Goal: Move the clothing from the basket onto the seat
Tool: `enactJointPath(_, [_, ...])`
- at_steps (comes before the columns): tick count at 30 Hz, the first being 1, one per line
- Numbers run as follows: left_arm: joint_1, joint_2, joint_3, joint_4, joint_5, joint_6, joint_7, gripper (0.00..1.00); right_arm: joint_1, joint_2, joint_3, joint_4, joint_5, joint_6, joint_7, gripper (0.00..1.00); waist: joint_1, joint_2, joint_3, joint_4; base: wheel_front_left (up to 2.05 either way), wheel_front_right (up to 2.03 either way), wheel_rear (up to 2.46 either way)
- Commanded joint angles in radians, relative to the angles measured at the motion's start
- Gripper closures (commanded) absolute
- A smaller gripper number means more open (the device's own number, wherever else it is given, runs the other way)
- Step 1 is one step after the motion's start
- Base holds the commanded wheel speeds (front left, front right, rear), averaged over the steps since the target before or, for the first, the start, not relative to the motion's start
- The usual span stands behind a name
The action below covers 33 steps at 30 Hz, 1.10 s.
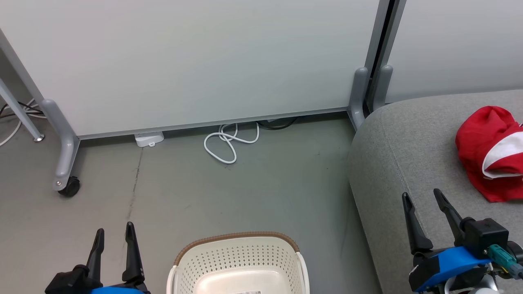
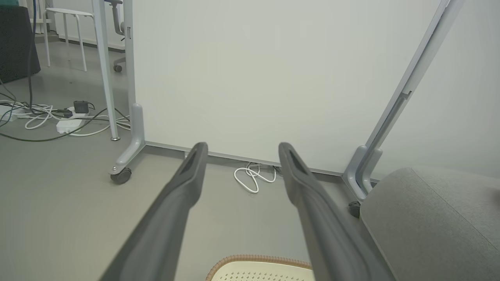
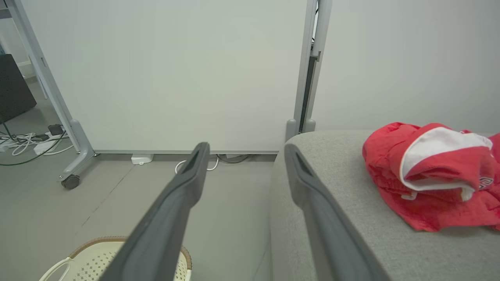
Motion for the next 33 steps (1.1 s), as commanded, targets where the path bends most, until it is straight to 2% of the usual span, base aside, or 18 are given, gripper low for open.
enactJointPath(1, [0.009,-0.002,0.008,0.006,0.01,-0.005,-0.003,0.0,0.016,0.006,-0.001,-0.006,-0.006,0.0,0.002,0.0,0.0001,0.0,-0.001,0.001,0.0,0.0,0.0])
enactJointPath(26, [0.0,-0.025,0.037,0.034,0.04,-0.043,-0.003,0.0,0.009,0.016,0.013,-0.014,0.003,0.0,0.007,0.0,0.0001,0.0,0.023,-0.003,0.0,0.0,0.0])
enactJointPath(27, [0.008,-0.025,0.035,0.036,0.034,-0.037,0.001,1.0,0.009,0.014,0.012,-0.006,0.003,0.0,0.005,1.0,0.0002,0.0,0.023,-0.002,0.0,0.0,0.0])
enactJointPath(31, [0.018,-0.036,0.035,0.071,0.027,-0.037,0.008,1.0,0.018,0.017,0.012,0.035,0.008,0.0,0.01,1.0,0.0002,0.0,0.023,-0.003,0.0,0.0,0.0])
enactJointPath(33, [0.009,-0.036,0.04,0.072,-0.008,-0.037,0.021,1.0,0.01,0.017,0.005,0.043,0.049,0.0,0.019,1.0,0.0002,0.0,0.023,-0.003,0.0,0.0,0.0])
